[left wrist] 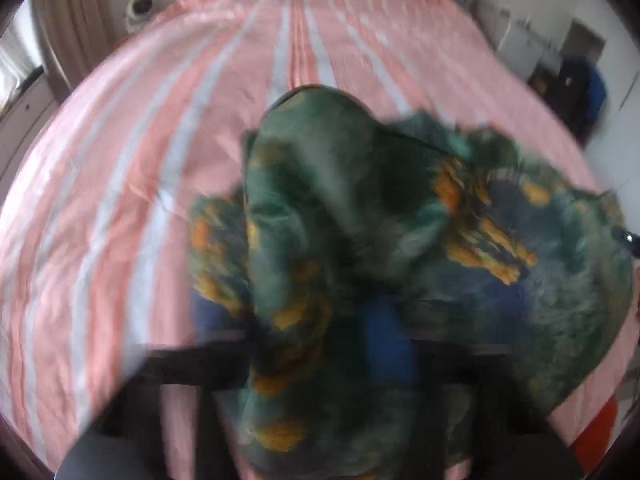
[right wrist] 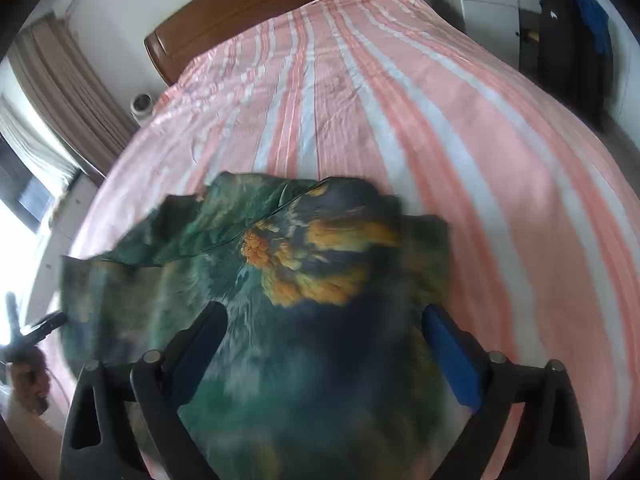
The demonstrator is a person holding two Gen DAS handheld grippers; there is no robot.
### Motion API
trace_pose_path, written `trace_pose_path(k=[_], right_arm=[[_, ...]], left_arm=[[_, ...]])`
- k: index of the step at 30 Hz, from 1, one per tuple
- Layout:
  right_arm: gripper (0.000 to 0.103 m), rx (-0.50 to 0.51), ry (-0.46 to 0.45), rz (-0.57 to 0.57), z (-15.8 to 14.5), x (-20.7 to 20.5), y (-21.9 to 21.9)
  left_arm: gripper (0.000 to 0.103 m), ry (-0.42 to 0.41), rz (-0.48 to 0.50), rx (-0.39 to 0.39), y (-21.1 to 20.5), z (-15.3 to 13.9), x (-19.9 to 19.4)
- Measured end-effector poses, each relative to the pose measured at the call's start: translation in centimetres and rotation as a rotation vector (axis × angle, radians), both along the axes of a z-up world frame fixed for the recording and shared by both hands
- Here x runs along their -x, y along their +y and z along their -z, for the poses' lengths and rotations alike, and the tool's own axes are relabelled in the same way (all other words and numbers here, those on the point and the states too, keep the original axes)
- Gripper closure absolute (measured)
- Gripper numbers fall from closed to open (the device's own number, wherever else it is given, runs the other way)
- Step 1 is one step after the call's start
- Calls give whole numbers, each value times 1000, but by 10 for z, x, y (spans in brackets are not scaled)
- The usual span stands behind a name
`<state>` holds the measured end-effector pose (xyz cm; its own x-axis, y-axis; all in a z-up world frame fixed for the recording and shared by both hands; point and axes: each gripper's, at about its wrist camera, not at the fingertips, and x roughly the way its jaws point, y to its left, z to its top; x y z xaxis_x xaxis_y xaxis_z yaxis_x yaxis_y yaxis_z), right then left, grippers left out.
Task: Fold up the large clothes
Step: 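Lift the hem with both grippers and fold it over toward the collar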
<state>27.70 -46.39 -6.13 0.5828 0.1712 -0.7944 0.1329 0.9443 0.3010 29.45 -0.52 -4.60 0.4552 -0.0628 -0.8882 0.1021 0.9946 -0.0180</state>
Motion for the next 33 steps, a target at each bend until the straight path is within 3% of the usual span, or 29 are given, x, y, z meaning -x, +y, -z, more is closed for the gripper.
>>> trace_pose_path(k=[1, 2, 3, 5, 8, 11, 13, 15, 17, 18, 20, 21, 23, 26, 30, 31, 32, 33], right_arm=[[38, 25, 20, 6, 8, -4, 7], [73, 104, 43, 18, 10, -5, 18], [87, 184, 43, 19, 6, -4, 25], [89, 334, -15, -19, -15, 7, 42], [90, 505, -163, -56, -64, 19, 60], [90, 565, -308, -27, -106, 11, 72], [90, 577, -392, -2, -122, -6, 76], [90, 553, -442, 27, -123, -27, 75], [90, 511, -427, 54, -101, -57, 69], [90, 505, -400, 56, -86, -69, 65], [90, 499, -285, 33, -35, -97, 59], [89, 485, -182, 10, 5, -110, 55], [87, 411, -75, 5, 66, -114, 48], [86, 437, -161, 46, 66, -99, 48], [79, 358, -147, 46, 68, -103, 34], [77, 343, -147, 48, 66, -101, 34], [71, 331, -146, 51, 65, -101, 32], [56, 310, -141, 59, 61, -102, 29]], left_arm=[[95, -14, -27, -17, -2, -2, 3], [97, -52, -37, -12, -3, -12, 11], [97, -99, -27, -5, -1, -25, 20], [97, -201, 1, 13, 4, -58, 39], [97, -323, 13, 10, 1, -93, 42], [97, -479, -5, -40, -12, -119, 25], [96, -505, -40, -61, -14, -114, 8], [96, -475, -88, -109, -13, -83, -25], [95, -392, -115, -155, -7, -42, -49], [95, -290, -141, -145, 2, -2, -61], [92, -202, -137, -114, 12, 52, -62], [92, -225, -126, -102, 13, 60, -57], [92, -304, -116, -132, 3, 62, -44], [89, -322, -113, -119, 0, 63, -38], [80, -343, -113, -96, 5, 56, -30], [72, -348, -109, -95, 9, 54, -28], [57, -348, -99, -96, 13, 48, -25], [46, -347, -89, -104, 16, 36, -22]])
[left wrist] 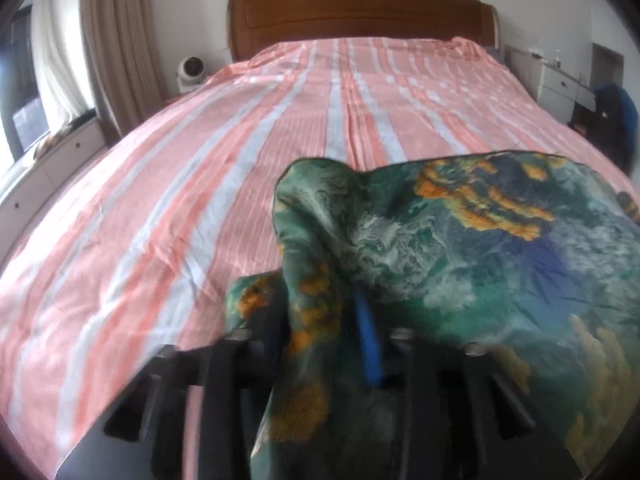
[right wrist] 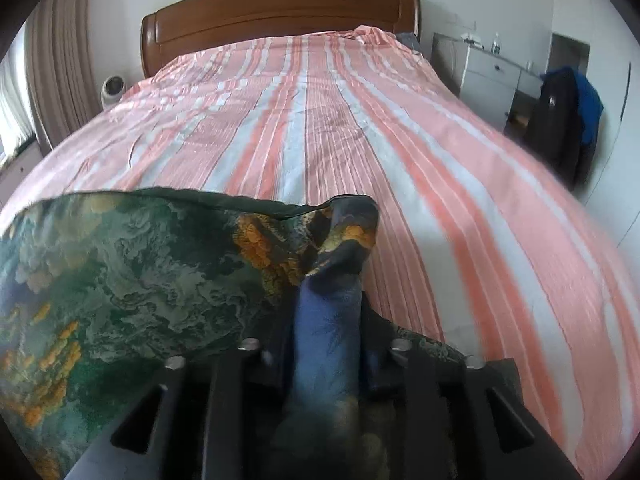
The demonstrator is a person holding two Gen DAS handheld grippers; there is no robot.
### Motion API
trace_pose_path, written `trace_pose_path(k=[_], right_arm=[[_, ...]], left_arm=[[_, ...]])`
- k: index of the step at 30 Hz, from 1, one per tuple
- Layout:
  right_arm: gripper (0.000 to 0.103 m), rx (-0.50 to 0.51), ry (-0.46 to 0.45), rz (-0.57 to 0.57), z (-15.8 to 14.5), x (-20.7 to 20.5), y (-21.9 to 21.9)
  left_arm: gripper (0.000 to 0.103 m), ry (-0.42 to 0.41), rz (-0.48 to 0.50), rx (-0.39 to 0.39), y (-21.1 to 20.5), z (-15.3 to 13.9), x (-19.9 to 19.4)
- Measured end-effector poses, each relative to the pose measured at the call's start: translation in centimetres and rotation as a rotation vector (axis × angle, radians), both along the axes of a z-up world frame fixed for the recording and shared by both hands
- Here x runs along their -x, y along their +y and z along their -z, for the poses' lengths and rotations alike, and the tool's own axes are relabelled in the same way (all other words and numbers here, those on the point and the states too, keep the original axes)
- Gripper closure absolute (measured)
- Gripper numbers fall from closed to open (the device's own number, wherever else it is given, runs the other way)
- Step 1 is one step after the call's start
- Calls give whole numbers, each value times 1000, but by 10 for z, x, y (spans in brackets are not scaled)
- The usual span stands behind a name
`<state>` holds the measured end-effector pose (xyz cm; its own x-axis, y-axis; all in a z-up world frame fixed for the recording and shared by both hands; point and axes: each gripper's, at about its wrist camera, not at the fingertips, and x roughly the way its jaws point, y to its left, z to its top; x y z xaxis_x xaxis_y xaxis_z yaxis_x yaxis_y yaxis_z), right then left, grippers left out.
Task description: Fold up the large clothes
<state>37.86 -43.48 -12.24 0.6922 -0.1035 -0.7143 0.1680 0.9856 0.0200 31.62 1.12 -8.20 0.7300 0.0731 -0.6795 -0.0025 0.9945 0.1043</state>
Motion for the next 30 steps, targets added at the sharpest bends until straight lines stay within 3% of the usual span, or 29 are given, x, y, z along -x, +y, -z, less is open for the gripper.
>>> trace_pose_path(k=[1, 2, 3, 5, 9, 11, 13, 15, 17, 19, 20, 22, 25, 30], right_arm=[[46, -24, 9, 13, -4, -3, -3], [28, -63, 23, 26, -7, -6, -7], [17, -124, 33, 17, -14, -7, -14], [17, -206, 6, -1, -32, -1, -25], [16, -161, -156, -35, -89, 38, -22], [16, -182, -209, -101, -108, 57, -10], [16, -230, -228, -192, -116, 69, 7], [15, -307, -209, -312, -110, 82, 23], [16, -337, -167, -355, -90, 92, 30], [15, -257, -84, -277, -52, 100, 25], [15, -214, -40, -236, -32, 104, 21], [15, -170, -47, -230, -14, 117, 18], [12, -95, -102, -227, -12, 138, 23], [11, -63, -122, -187, -22, 150, 33]], left_arm=[[27, -13, -16, -24, 2, -14, 6], [24, -27, -27, -31, 5, -24, 8], [23, -59, -32, -24, 7, -41, 16], [17, -88, -20, 13, 5, -65, 23], [9, -78, 103, 71, -51, -104, 12], [5, -28, 202, 33, -100, -104, -4], [5, -19, 243, -32, -136, -96, -12], [5, 7, 261, -75, -170, -75, -24], [5, 66, 262, -98, -186, -50, -28], [11, 139, 261, -174, -199, -17, -23], [13, 138, 278, -195, -202, -11, -14], [12, 89, 327, -243, -206, -9, 15], [9, 40, 387, -315, -209, -13, 61], [7, 74, 425, -303, -200, -22, 120]])
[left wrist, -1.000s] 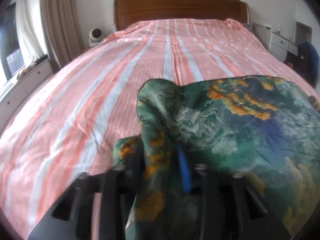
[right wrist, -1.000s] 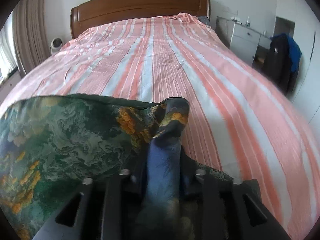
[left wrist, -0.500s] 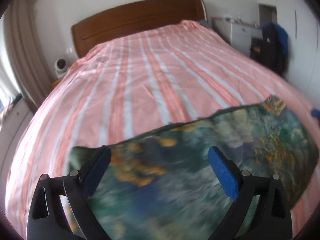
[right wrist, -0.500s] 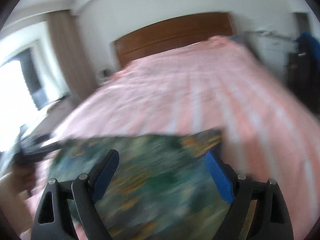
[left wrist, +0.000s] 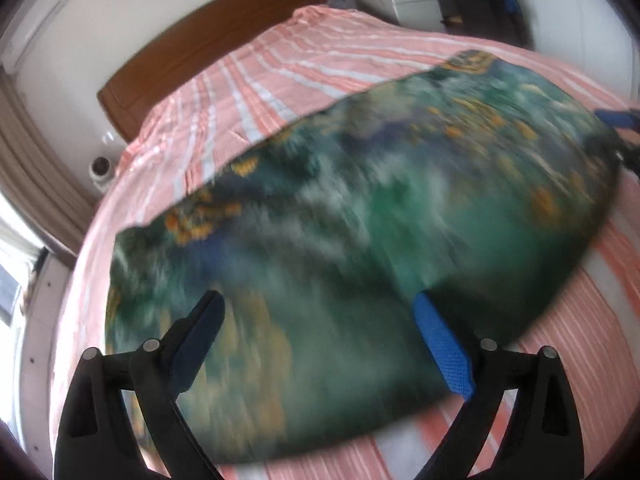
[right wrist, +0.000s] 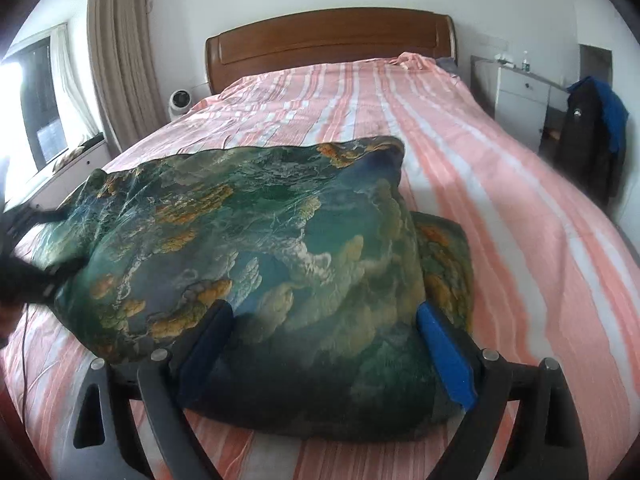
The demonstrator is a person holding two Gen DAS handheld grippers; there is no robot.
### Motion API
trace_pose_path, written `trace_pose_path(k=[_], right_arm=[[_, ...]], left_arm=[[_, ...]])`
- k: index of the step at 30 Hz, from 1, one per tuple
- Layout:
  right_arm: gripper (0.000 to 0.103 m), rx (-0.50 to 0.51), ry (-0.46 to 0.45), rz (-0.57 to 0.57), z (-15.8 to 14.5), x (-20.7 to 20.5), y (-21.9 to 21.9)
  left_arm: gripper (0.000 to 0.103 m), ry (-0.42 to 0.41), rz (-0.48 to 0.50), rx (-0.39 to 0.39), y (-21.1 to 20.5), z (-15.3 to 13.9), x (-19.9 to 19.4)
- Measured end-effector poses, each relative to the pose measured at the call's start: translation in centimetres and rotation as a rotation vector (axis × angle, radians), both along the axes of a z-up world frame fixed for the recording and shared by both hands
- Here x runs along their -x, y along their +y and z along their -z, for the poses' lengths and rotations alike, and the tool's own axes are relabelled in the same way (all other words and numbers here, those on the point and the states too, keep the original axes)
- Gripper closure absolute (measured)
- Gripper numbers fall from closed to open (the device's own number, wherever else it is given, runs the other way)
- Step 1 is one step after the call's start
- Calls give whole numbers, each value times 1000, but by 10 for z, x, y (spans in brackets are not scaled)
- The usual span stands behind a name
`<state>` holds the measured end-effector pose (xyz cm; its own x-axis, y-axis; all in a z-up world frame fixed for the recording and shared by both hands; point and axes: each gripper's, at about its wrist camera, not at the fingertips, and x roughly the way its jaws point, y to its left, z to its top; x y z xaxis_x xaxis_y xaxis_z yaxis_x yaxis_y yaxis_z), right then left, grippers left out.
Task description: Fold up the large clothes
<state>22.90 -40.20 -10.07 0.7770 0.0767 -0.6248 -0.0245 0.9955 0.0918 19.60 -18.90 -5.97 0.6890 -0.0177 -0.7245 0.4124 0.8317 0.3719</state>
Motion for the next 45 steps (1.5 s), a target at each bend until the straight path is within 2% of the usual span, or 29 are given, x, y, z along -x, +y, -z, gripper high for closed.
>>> trace_pose_path(k=[4, 7, 10, 20, 23, 27, 29, 32, 33, 37, 45], right_arm=[[11, 3, -29, 39, -13, 33, 1], [11, -41, -21, 43, -12, 63, 2], [11, -42, -4, 50, -6, 88, 11], [11, 50, 17, 56, 21, 134, 39], [11, 72, 12, 59, 25, 139, 43], [11, 83, 59, 69, 42, 137, 45], [10, 76, 95, 69, 51, 134, 43], [5, 65, 92, 88, 55, 134, 41], [3, 54, 95, 92, 58, 134, 40], [1, 47, 96, 97, 61, 132, 39], [0, 73, 96, 98, 64, 131, 45]], left_arm=[[7, 12, -42, 40, 12, -12, 29], [7, 10, -100, 93, 20, -24, 44], [7, 2, -145, 135, 25, -34, 57], [7, -22, -194, 157, 35, -41, 74], [4, -23, -208, 156, 37, -33, 76], [4, 32, -269, 167, 51, 5, 68], [4, 63, -311, 192, 62, 24, 64], [2, 124, -377, 236, 80, 54, 59], [0, 128, -390, 272, 87, 60, 59], [0, 128, -412, 316, 97, 64, 57], [0, 123, -450, 306, 95, 64, 56]])
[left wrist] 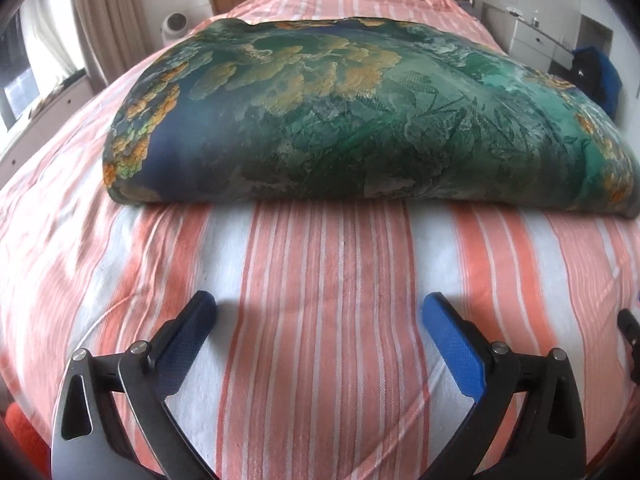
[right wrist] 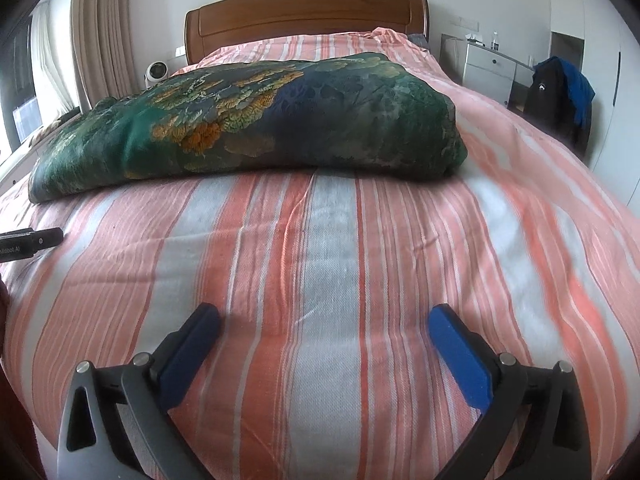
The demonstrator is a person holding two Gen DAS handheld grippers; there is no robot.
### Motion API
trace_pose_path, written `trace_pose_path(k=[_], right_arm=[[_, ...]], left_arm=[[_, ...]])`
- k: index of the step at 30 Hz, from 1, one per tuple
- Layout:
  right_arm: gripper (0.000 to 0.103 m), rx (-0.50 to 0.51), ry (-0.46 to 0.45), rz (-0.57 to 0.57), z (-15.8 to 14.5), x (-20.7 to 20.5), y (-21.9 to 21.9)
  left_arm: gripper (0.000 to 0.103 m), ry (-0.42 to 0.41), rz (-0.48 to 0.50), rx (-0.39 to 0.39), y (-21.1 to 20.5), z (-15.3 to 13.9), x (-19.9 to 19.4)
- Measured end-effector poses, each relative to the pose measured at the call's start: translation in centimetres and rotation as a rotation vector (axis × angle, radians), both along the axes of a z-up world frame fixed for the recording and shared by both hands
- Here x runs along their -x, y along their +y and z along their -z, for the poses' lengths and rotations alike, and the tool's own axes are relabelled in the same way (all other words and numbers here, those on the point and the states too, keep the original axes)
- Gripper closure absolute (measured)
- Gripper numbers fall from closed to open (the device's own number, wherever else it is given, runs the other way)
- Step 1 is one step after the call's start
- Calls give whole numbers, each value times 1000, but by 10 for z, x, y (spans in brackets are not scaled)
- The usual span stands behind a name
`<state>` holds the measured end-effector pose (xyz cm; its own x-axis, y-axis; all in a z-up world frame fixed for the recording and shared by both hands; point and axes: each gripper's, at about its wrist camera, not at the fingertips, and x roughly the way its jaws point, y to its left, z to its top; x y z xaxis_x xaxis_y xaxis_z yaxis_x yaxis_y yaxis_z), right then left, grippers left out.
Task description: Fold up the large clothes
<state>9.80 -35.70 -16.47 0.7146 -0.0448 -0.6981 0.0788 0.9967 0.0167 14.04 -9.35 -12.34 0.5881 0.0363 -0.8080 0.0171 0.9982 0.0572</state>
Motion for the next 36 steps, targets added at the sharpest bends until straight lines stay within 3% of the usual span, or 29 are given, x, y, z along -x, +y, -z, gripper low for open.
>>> trace_pose_path(k=[36], right_arm=[[0, 19, 1, -1, 2, -2, 8]], left_arm=[[0, 19, 78, -30, -6, 6, 3]])
